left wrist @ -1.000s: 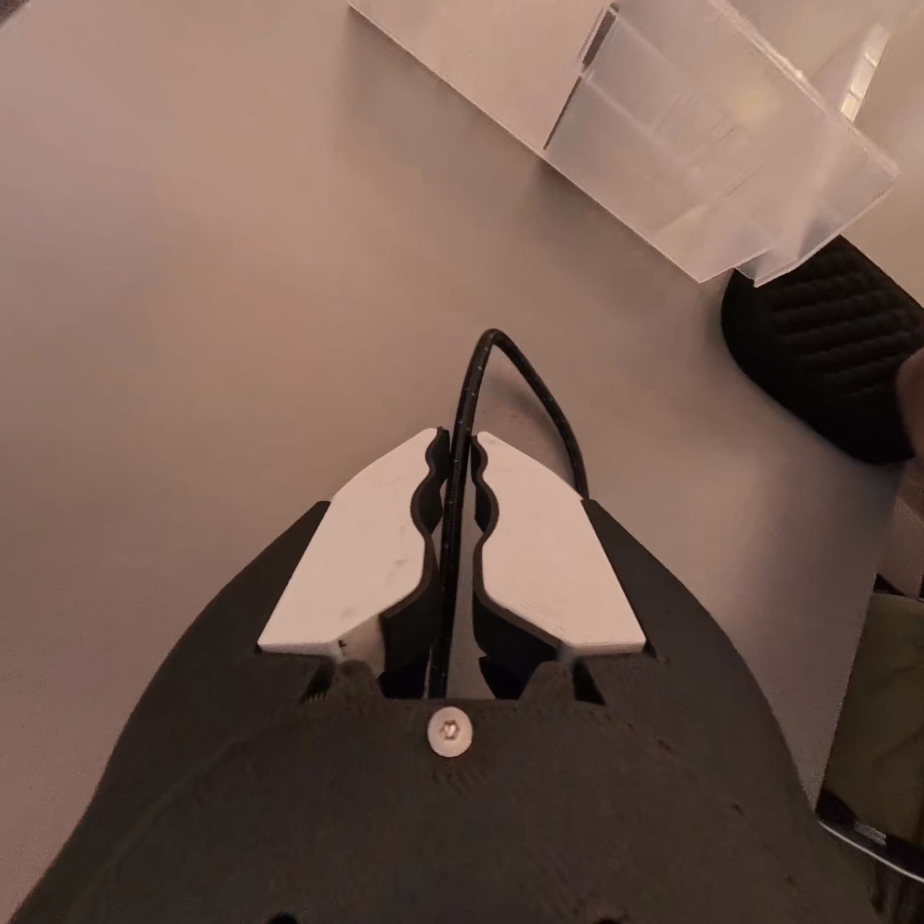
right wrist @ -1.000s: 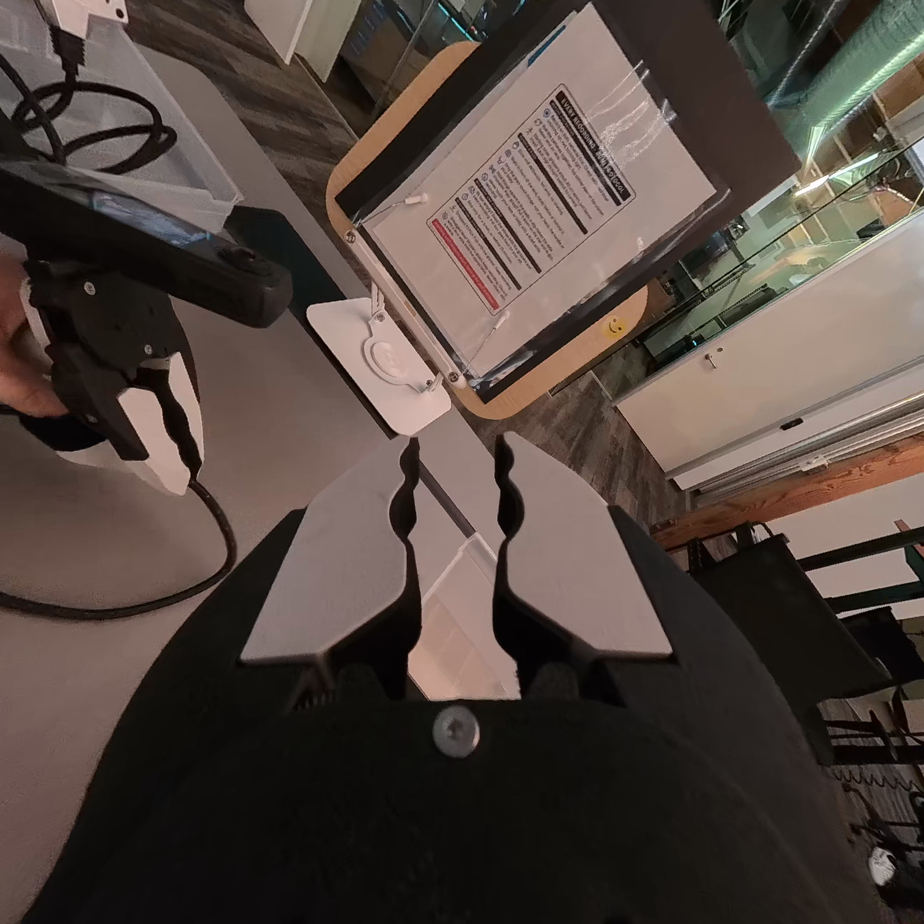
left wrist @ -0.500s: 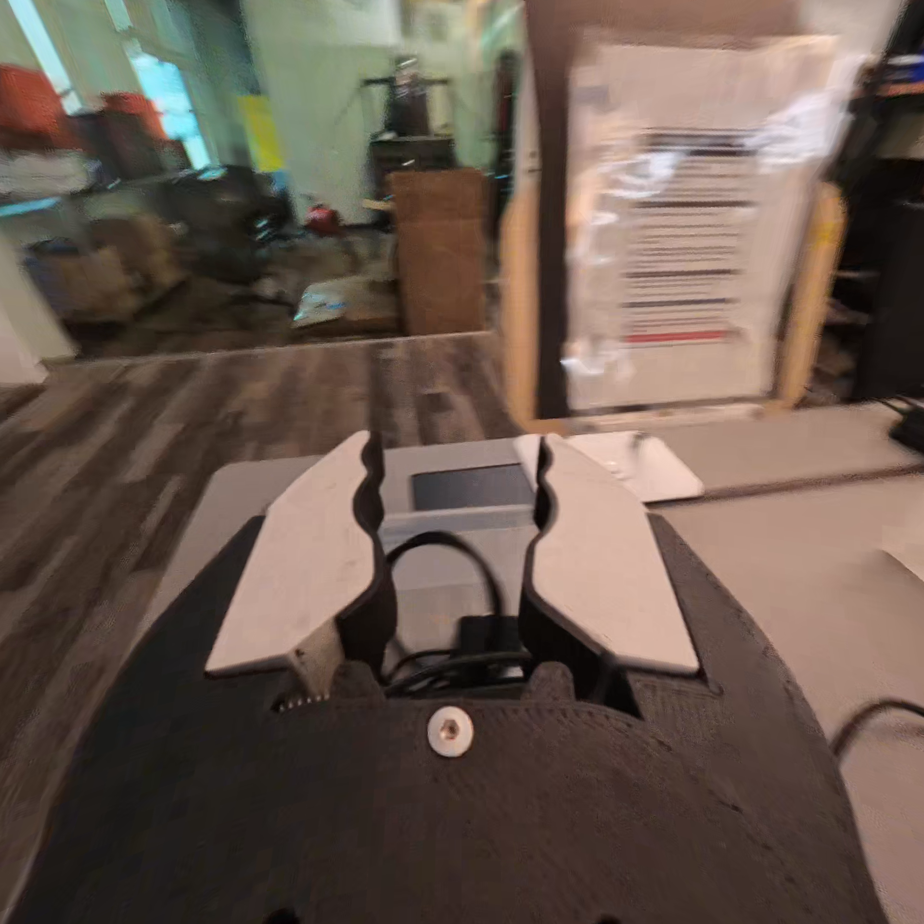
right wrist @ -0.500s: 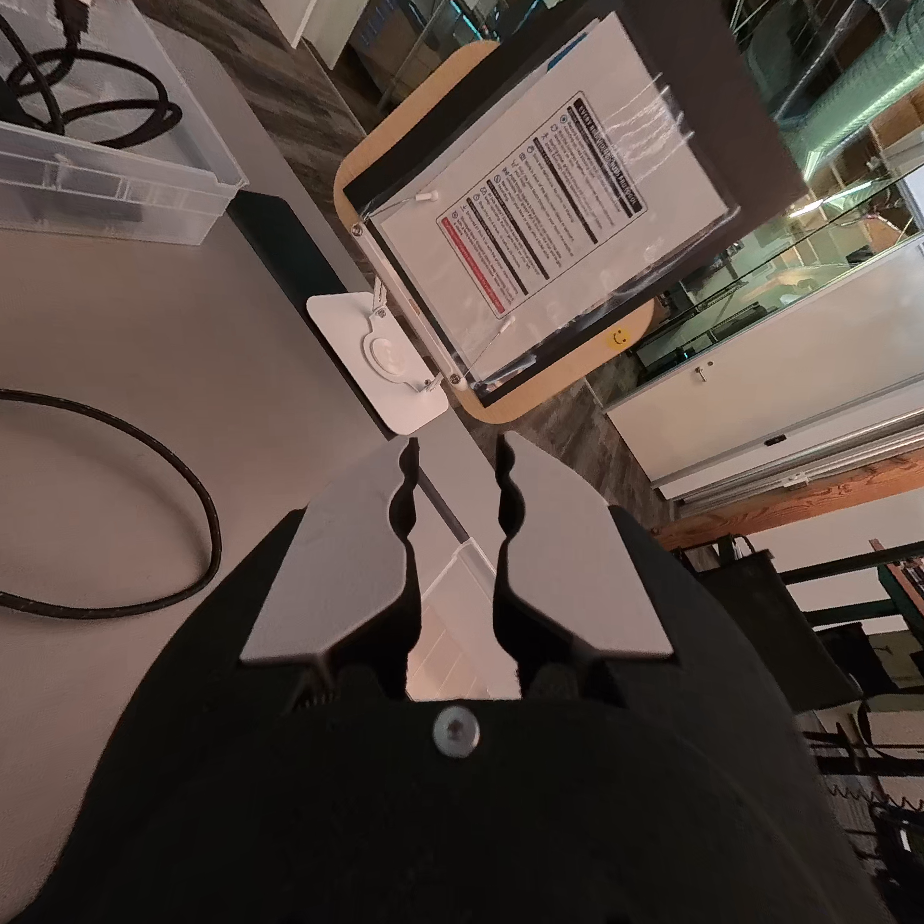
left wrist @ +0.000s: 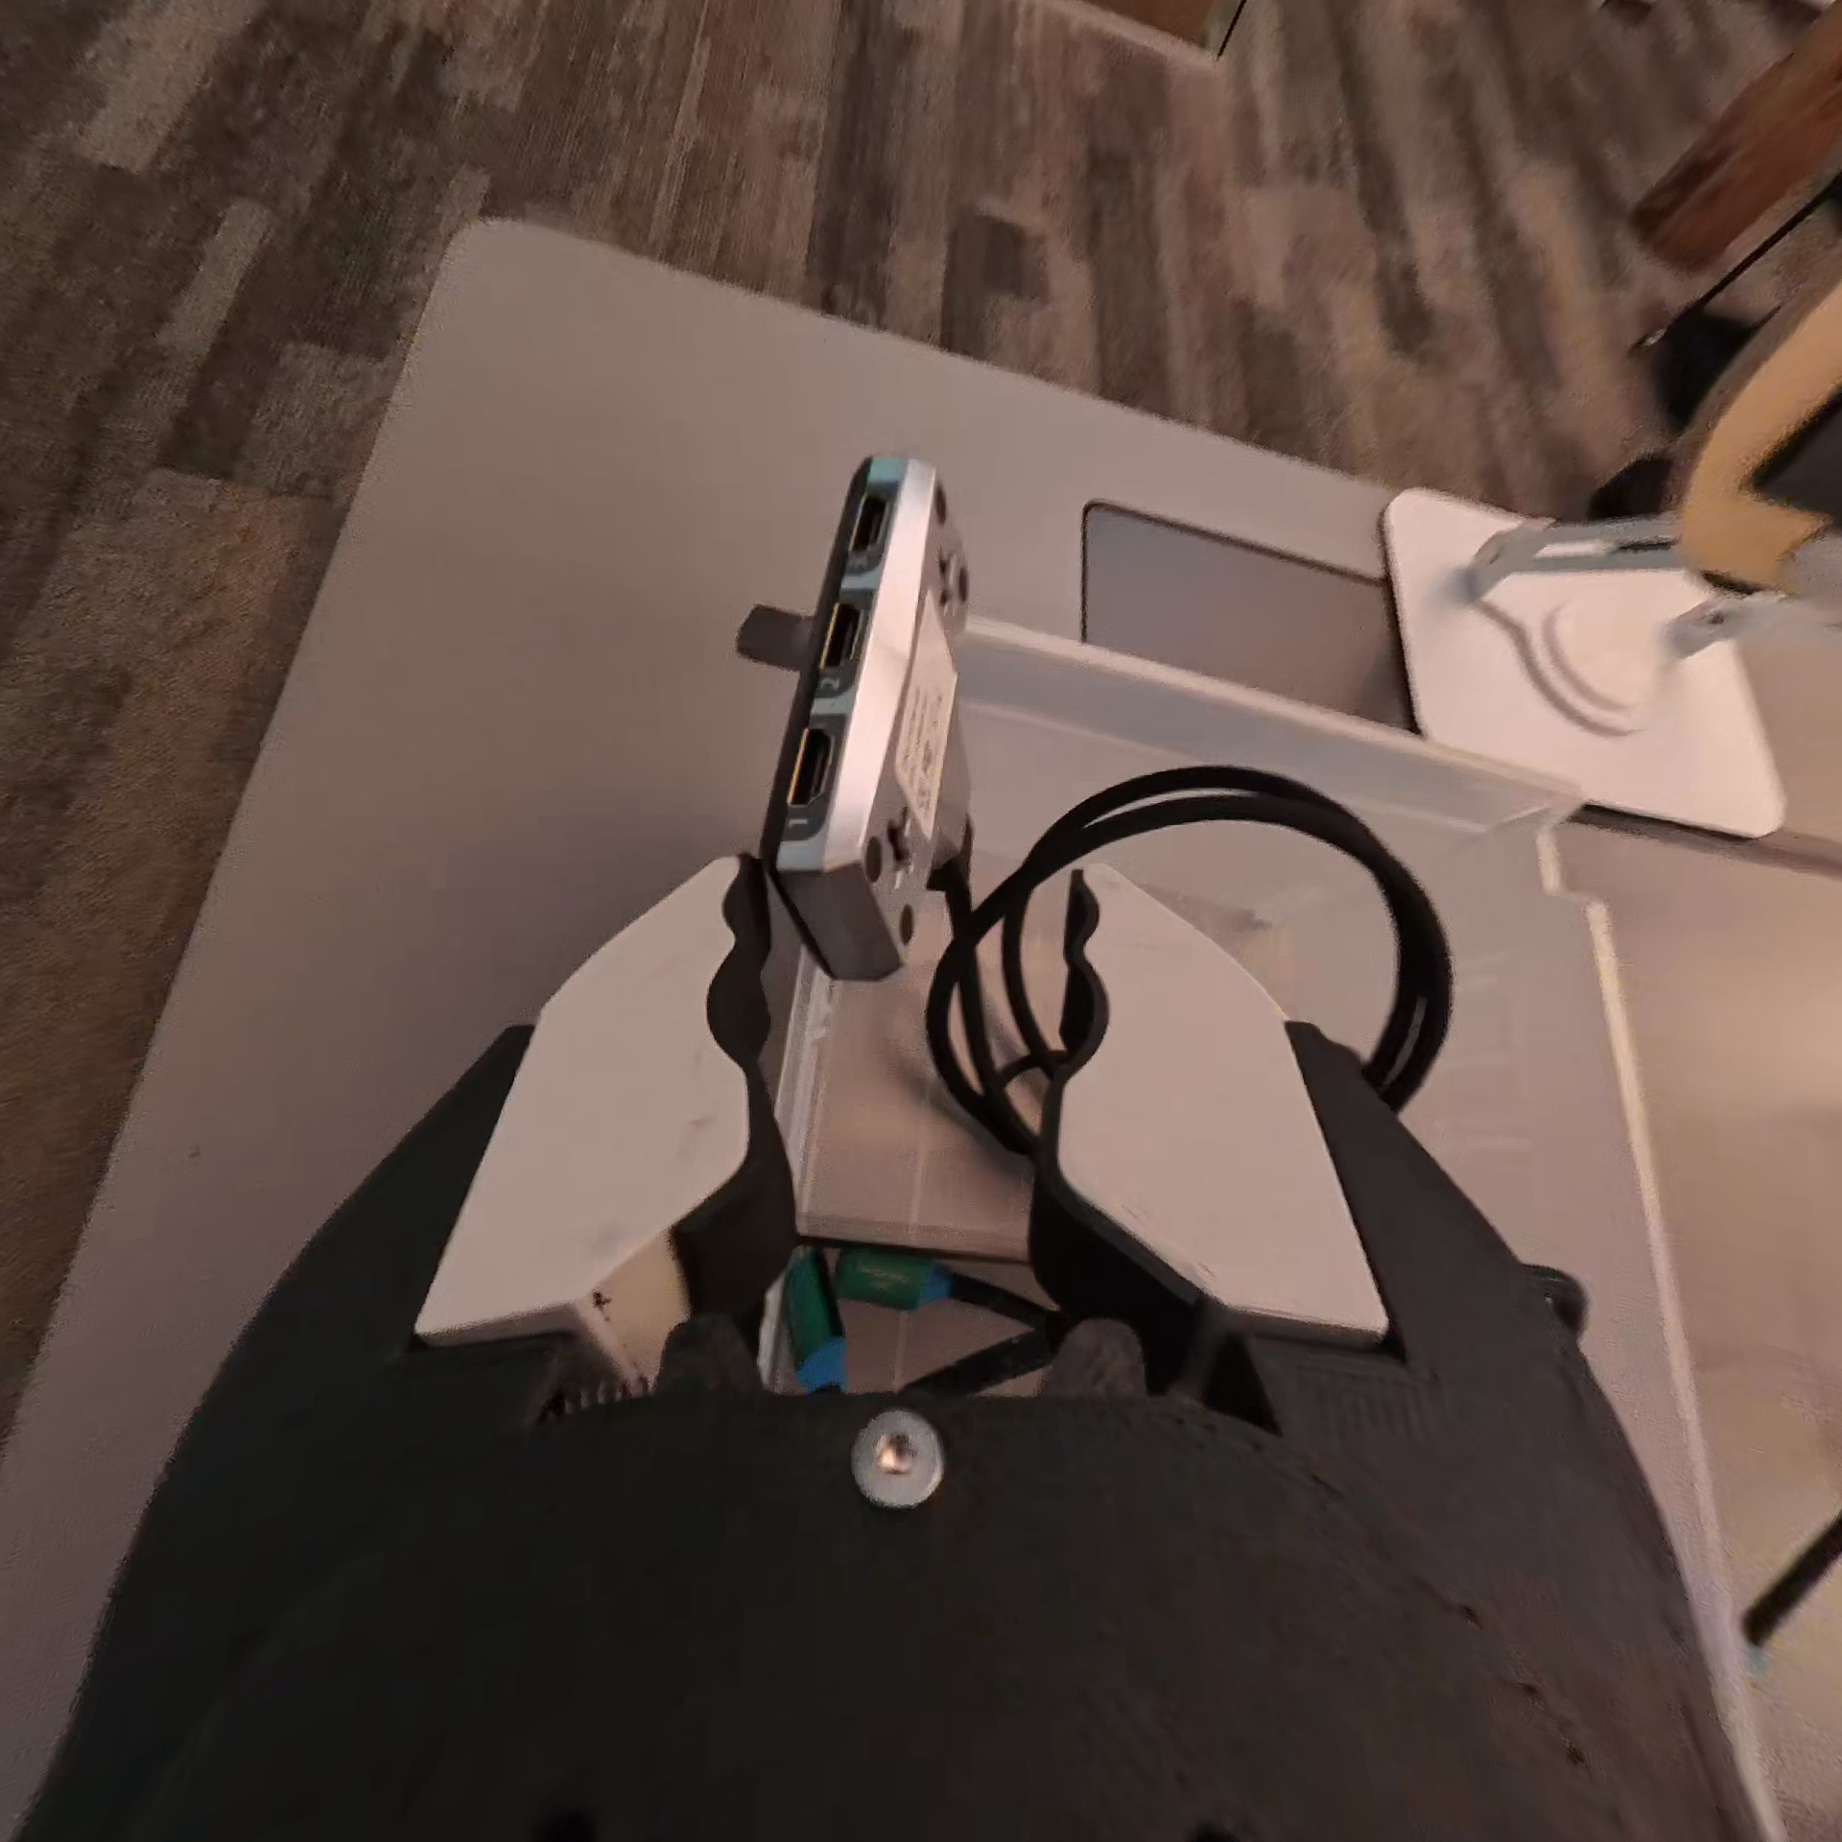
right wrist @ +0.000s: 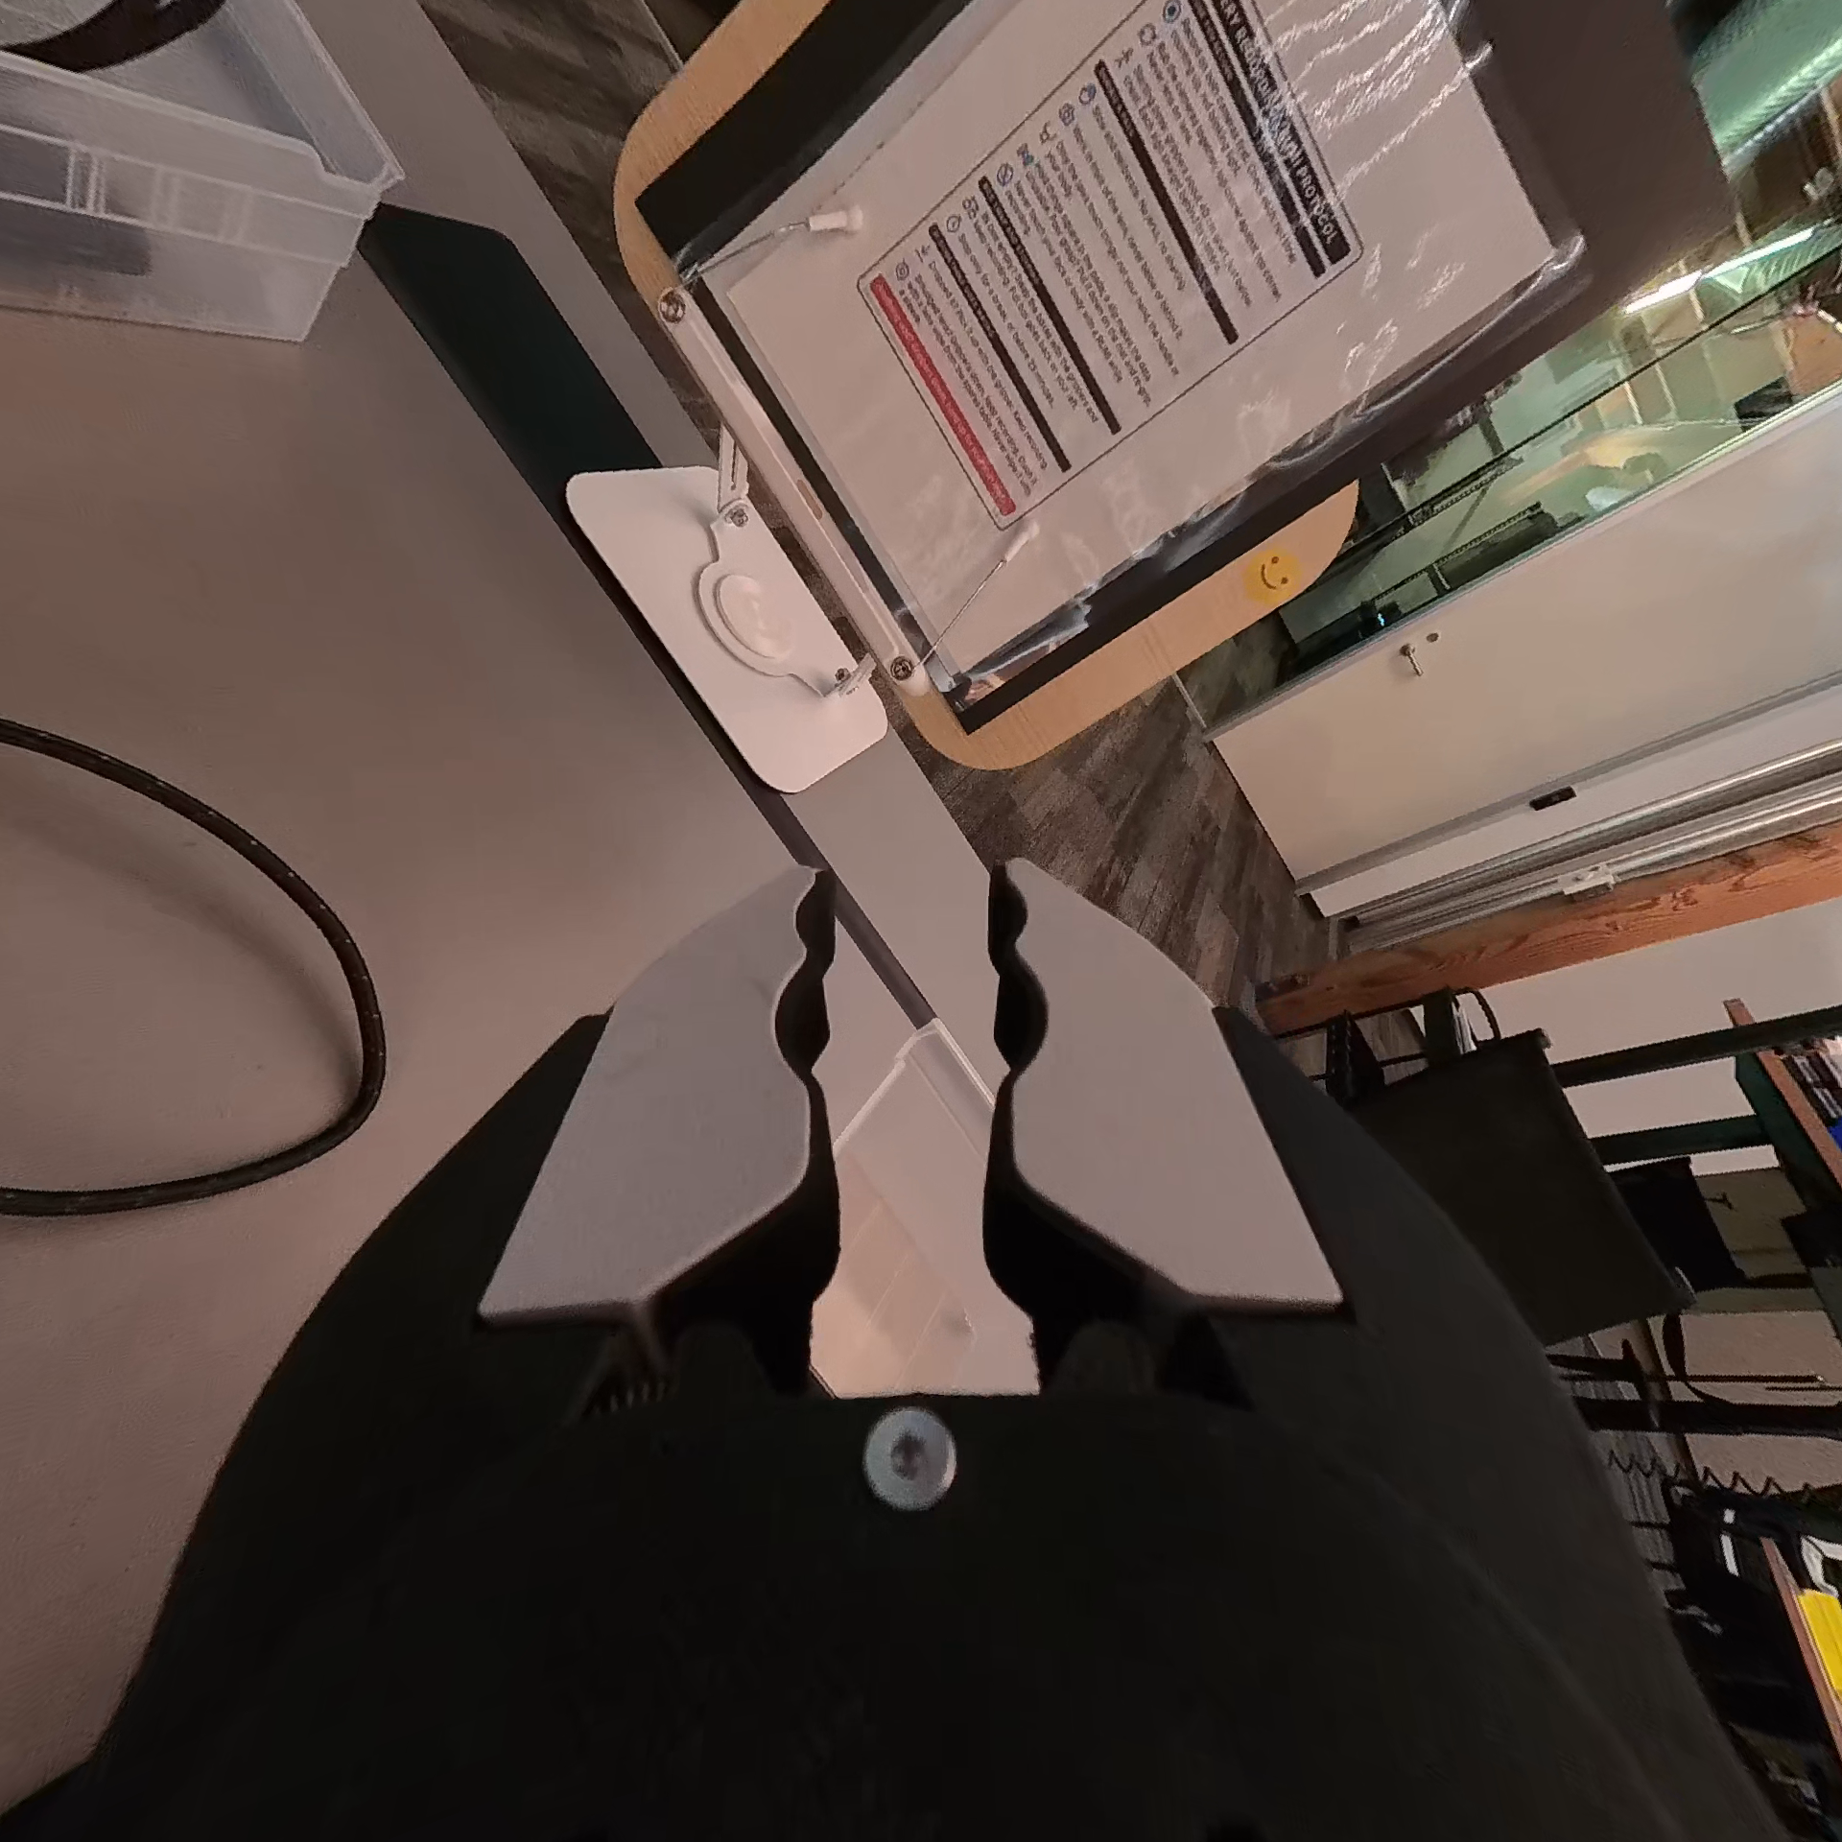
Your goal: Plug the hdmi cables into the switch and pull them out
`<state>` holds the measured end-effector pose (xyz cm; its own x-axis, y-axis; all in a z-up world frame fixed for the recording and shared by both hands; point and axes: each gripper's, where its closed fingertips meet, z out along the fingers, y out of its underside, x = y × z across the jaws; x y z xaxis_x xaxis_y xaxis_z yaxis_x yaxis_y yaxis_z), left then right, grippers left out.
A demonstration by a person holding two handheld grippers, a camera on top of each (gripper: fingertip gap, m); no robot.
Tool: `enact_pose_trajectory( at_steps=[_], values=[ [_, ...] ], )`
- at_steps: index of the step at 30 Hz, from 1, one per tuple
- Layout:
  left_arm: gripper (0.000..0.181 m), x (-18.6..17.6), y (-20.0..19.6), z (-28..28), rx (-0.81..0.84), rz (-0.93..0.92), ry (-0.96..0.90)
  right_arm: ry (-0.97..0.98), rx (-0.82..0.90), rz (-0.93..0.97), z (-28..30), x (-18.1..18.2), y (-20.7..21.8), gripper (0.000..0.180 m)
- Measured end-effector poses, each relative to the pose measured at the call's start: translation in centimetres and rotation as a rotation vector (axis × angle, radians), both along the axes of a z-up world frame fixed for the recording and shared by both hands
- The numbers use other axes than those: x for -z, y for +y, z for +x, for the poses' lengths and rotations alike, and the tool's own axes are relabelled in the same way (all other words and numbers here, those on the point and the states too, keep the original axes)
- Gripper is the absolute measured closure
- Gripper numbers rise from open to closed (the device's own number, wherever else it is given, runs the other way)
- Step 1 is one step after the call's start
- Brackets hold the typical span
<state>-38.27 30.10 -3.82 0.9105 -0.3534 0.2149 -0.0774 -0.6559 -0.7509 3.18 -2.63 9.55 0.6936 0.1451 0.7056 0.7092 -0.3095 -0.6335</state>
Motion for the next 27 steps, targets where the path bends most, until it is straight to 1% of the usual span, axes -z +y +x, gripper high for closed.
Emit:
enact_pose_trajectory(
  at_steps=[2, 3, 4, 6, 9, 12, 15, 18, 20, 24, 27],
  values=[
    [0.126, 1.0, 0.4, -0.4, -0.016, -0.008, 0.080, 0.004, -0.004, -0.010, 0.0, 0.3, 0.1, 0.149],
    [0.126, 1.3, 0.6, -0.5, -0.017, -0.010, 0.098, 0.002, -0.006, -0.017, -0.1, 0.5, 0.2, 0.149],
    [0.130, 1.2, 0.7, -0.2, -0.005, 0.000, 0.089, -0.003, -0.009, -0.025, -0.1, 0.7, 0.3, 0.149],
    [0.154, 0.3, 1.3, 0.2, 0.003, 0.081, 0.047, -0.021, -0.013, -0.043, -0.3, 1.2, 0.4, 0.150],
    [0.160, -1.2, 1.4, 0.7, 0.020, 0.191, -0.015, -0.045, -0.020, -0.067, -0.5, 1.8, 0.6, 0.150],
    [0.161, -4.2, 0.0, 1.7, 0.085, 0.340, -0.034, -0.055, -0.020, -0.079, -0.5, 2.1, 0.7, 0.150],
    [0.161, -8.0, -2.3, 3.4, 0.158, 0.485, -0.034, -0.056, -0.022, -0.083, -0.5, 2.3, 0.8, 0.150],
    [0.161, -12.2, -4.8, 4.8, 0.179, 0.651, -0.002, -0.054, -0.024, -0.085, -0.6, 2.4, 0.9, 0.151],
    [0.161, -15.0, -6.8, 5.5, 0.179, 0.771, 0.052, -0.057, -0.025, -0.091, -0.6, 2.6, 0.9, 0.151],
    [0.161, -20.7, -12.4, 7.0, 0.167, 1.025, 0.191, -0.069, -0.013, -0.096, -0.2, 2.7, 0.9, 0.151],
    [0.161, -24.1, -17.8, 9.0, 0.216, 1.175, 0.213, -0.061, -0.011, -0.092, 0.1, 2.6, 0.9, 0.151]
  ],
)
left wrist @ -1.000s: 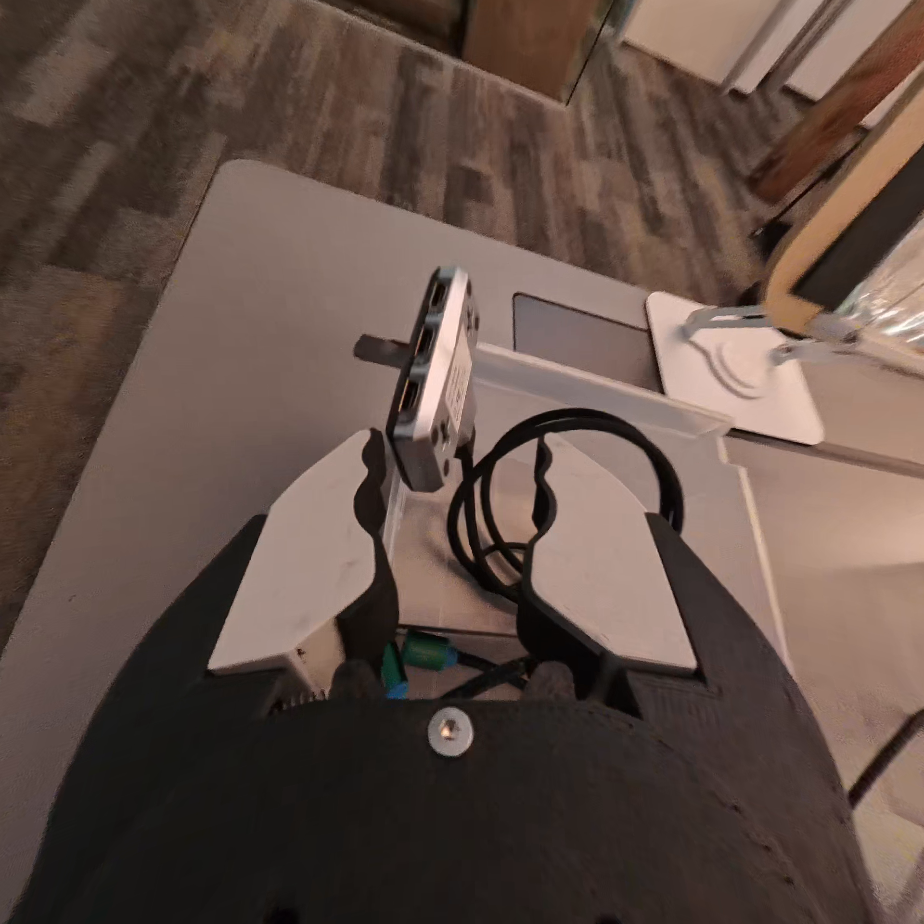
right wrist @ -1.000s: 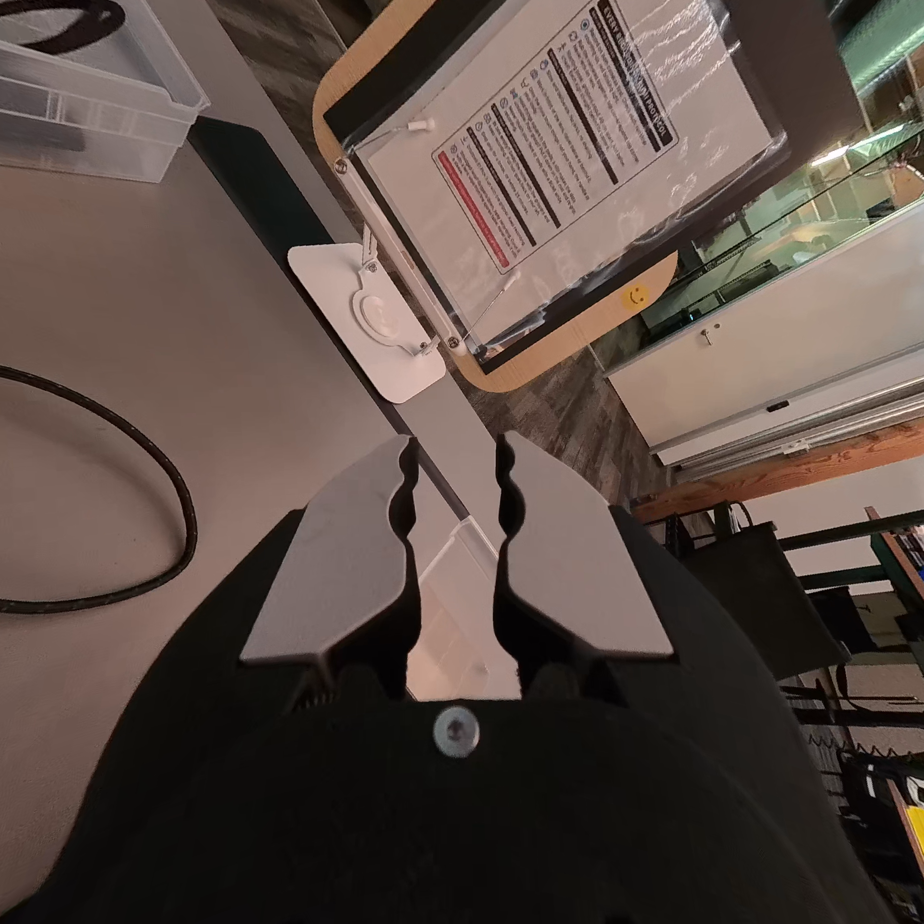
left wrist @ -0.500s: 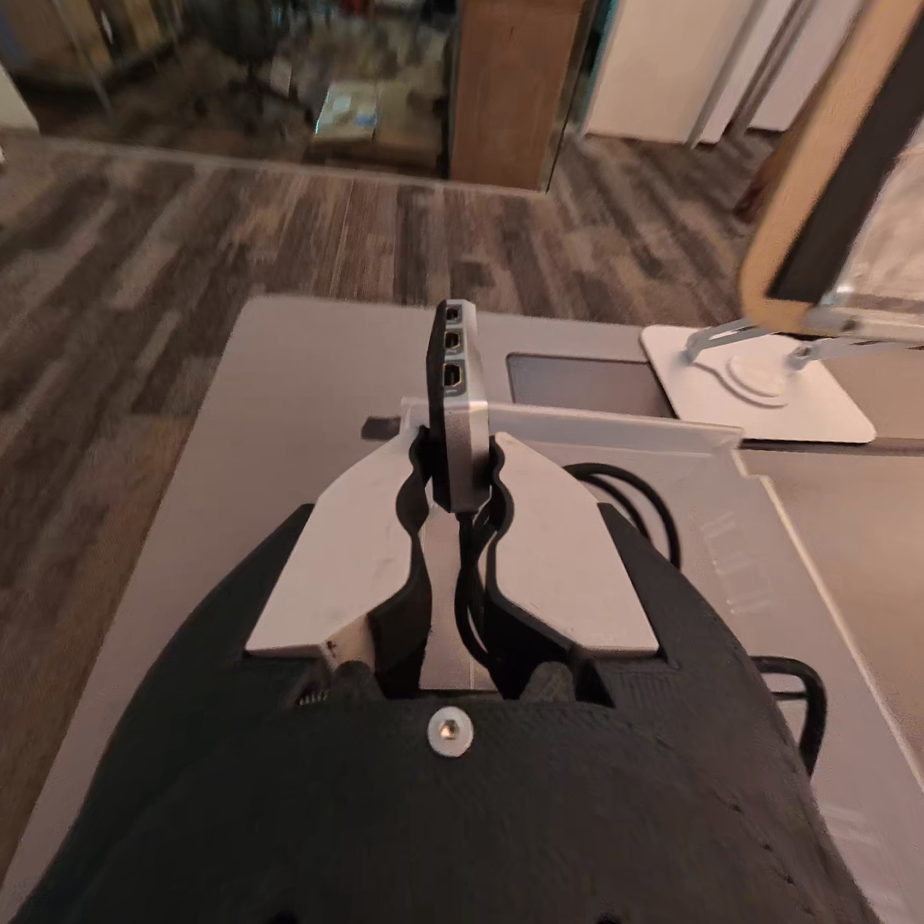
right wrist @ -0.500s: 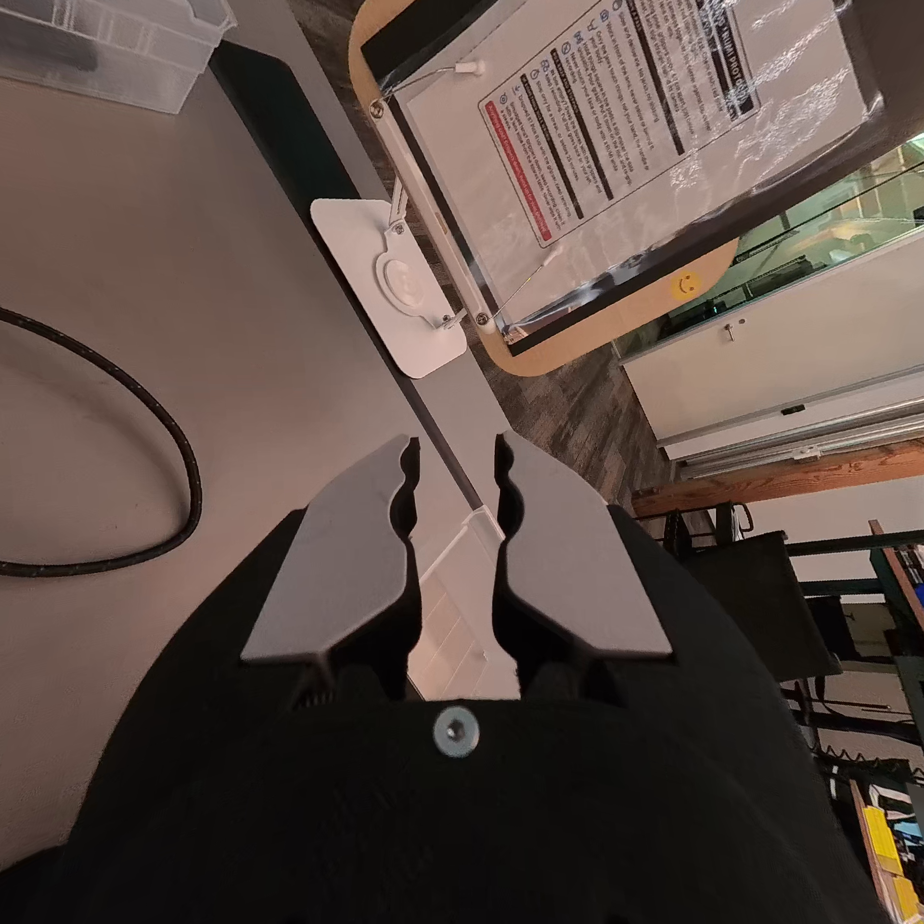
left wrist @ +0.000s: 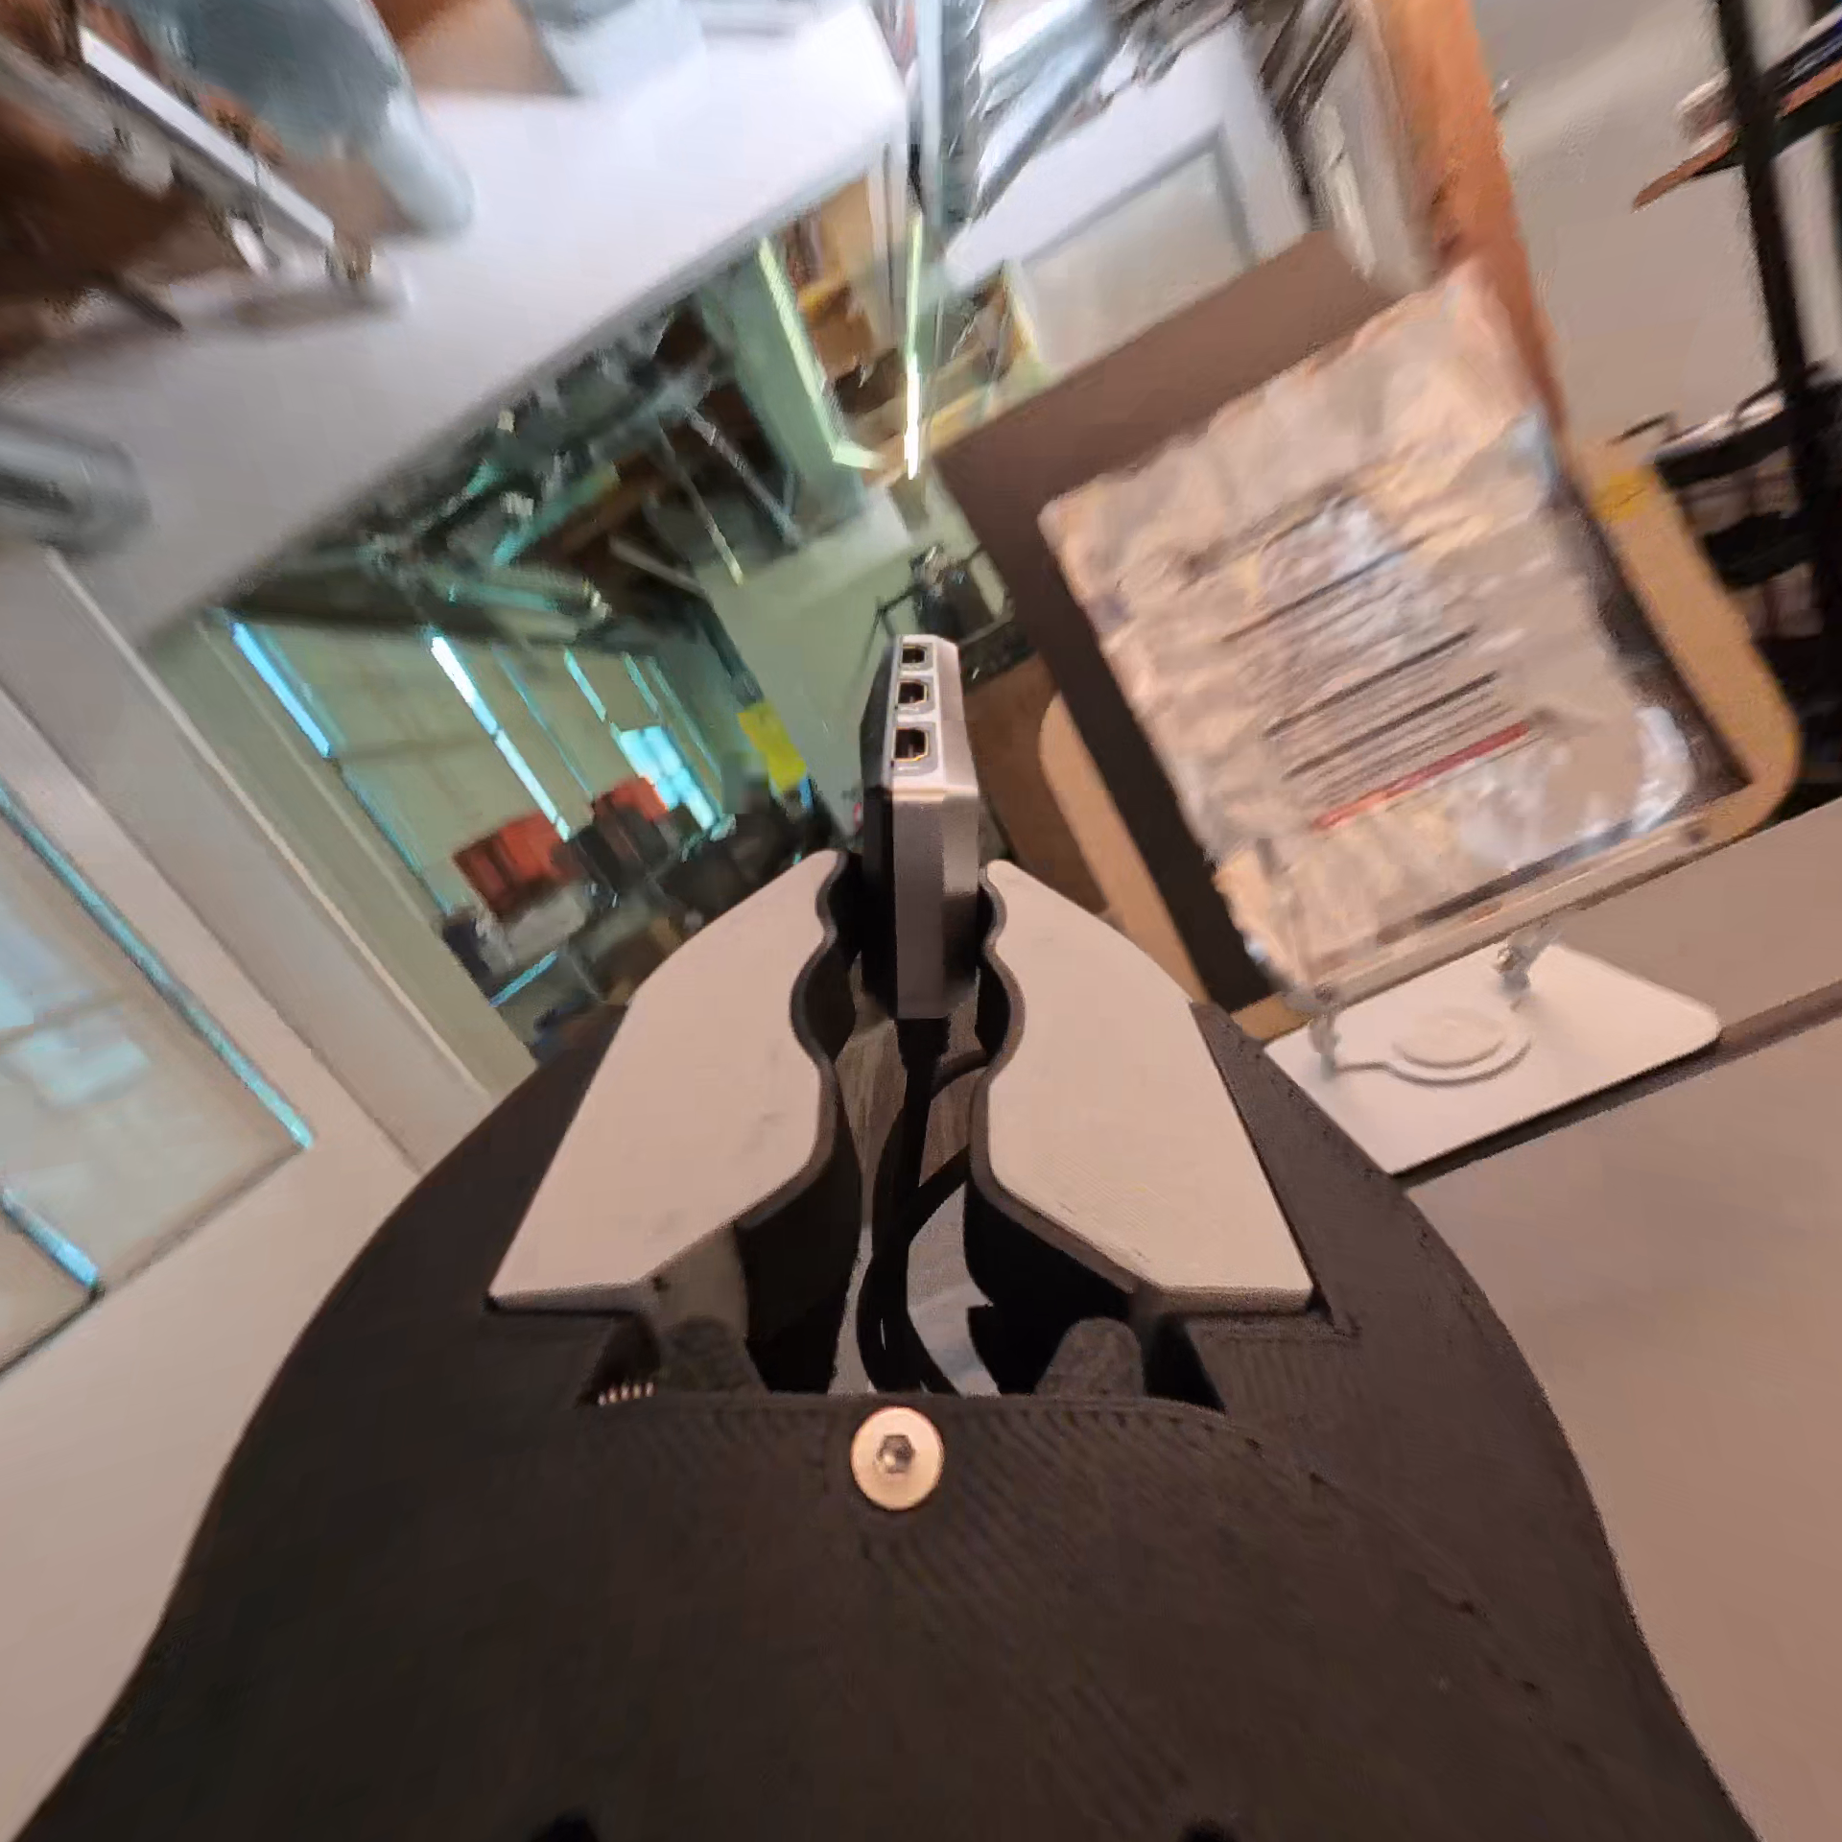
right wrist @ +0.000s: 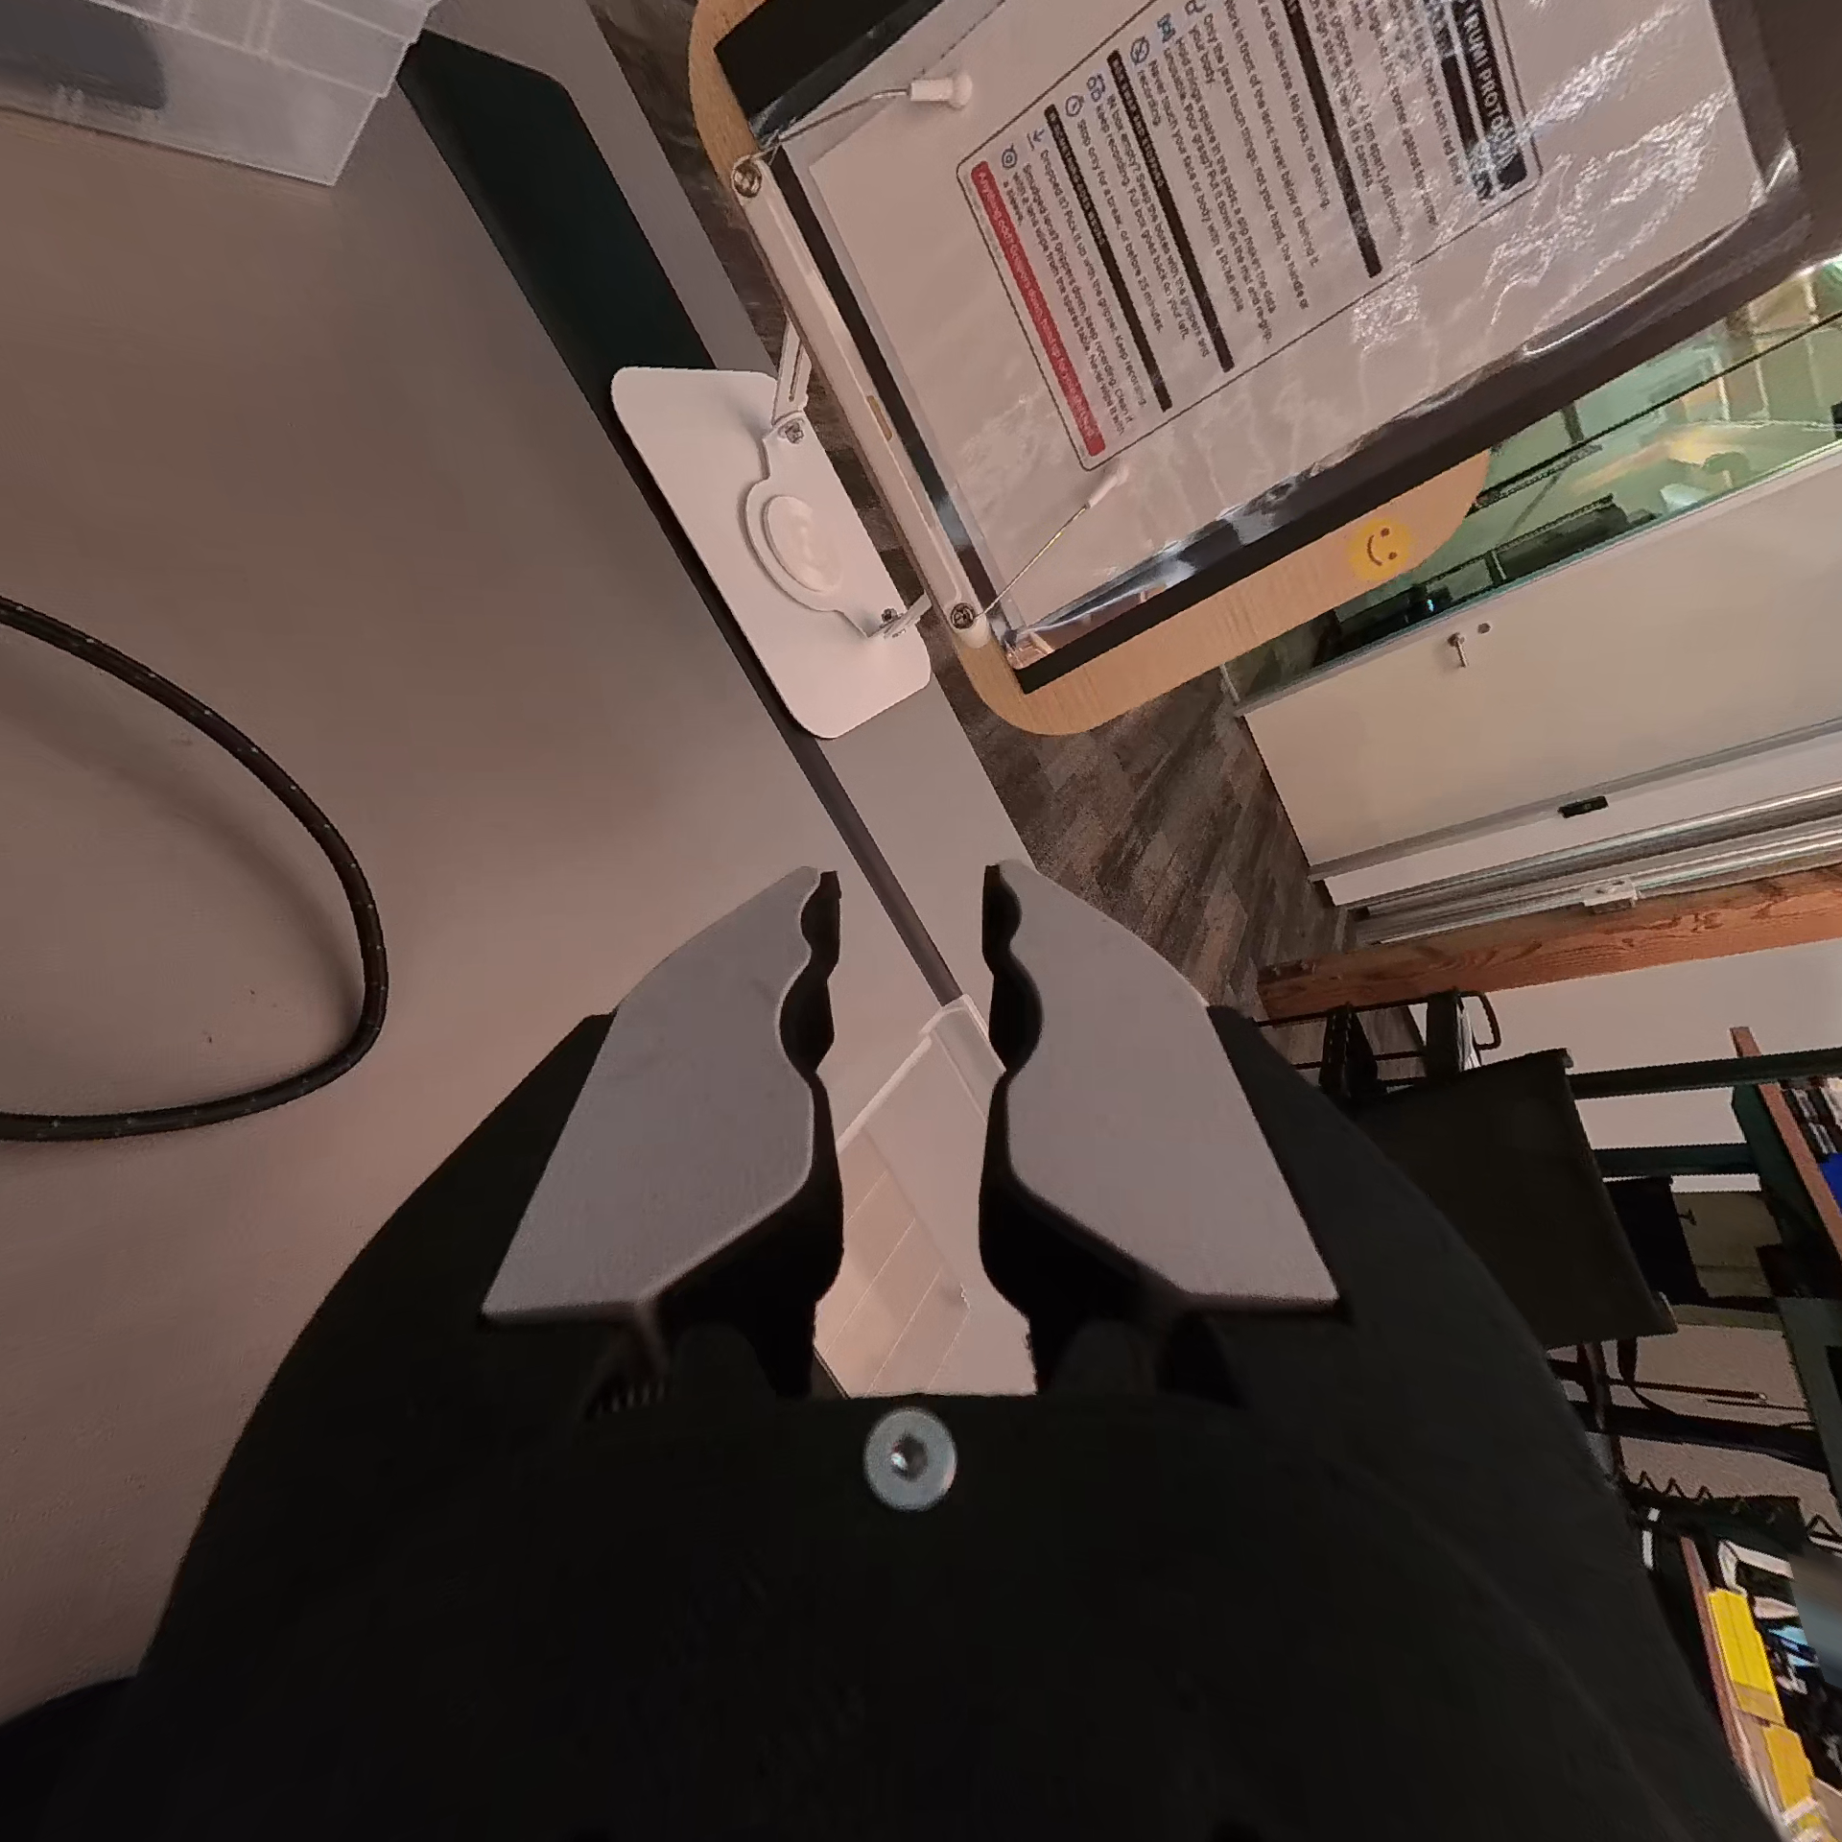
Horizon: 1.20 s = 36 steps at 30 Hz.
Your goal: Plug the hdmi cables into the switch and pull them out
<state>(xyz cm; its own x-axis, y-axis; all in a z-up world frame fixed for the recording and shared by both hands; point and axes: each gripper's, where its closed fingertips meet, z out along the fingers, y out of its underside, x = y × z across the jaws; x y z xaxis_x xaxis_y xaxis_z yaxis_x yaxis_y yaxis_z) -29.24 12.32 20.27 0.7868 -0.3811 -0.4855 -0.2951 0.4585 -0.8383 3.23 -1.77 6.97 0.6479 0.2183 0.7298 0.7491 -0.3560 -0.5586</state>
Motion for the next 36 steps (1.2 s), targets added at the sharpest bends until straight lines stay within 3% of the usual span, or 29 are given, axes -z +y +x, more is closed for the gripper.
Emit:
enact_pose_trajectory(
  at_steps=[3, 6, 11, 15, 19, 21, 24, 27, 30, 33, 35, 36],
  values=[
    [0.161, -1.3, -5.2, 3.4, 0.142, 0.076, 0.025, 0.011, 0.004, 0.007, 0.4, -0.2, -0.1, 0.151],
    [0.161, -0.2, -8.3, 7.6, 0.276, 0.094, 0.097, 0.033, -0.006, 0.017, 0.3, -0.3, 0.0, 0.151],
    [0.161, 6.6, -9.1, 15.7, 0.480, -0.040, 0.271, 0.100, -0.057, 0.037, -0.4, -0.3, 0.5, 0.151],
    [0.160, 12.6, -8.1, 19.7, 0.473, -0.002, 0.474, 0.172, -0.141, 0.036, -2.0, 0.4, 1.5, 0.149],
    [0.160, 17.6, -6.9, 21.5, 0.440, 0.089, 0.679, 0.254, -0.161, 0.050, -3.0, 1.1, 2.9, 0.149],
    [0.161, 19.8, -6.5, 21.8, 0.440, 0.066, 0.748, 0.327, -0.133, 0.041, -3.1, 1.8, 3.8, 0.148],
    [0.161, 22.1, -6.4, 21.9, 0.482, -0.029, 0.808, 0.372, -0.231, -0.049, -5.2, 4.2, 4.3, 0.146],
    [0.161, 23.4, -6.5, 21.8, 0.514, -0.085, 0.836, 0.318, -0.360, -0.162, -7.4, 7.4, 4.3, 0.133],
    [0.161, 24.3, -7.0, 21.8, 0.562, -0.085, 0.868, 0.169, -0.407, -0.153, -8.5, 9.7, 5.4, 0.126],
    [0.161, 24.7, -8.2, 21.8, 0.634, -0.069, 0.882, 0.078, -0.410, -0.104, -9.2, 11.4, 6.8, 0.132],
    [0.161, 24.8, -8.5, 21.6, 0.656, -0.082, 0.887, 0.062, -0.431, -0.062, -9.7, 12.1, 7.3, 0.151],
    [0.159, 24.9, -8.3, 21.4, 0.645, -0.100, 0.896, 0.064, -0.454, -0.039, -9.9, 12.3, 7.4, 0.152]
  ],
)
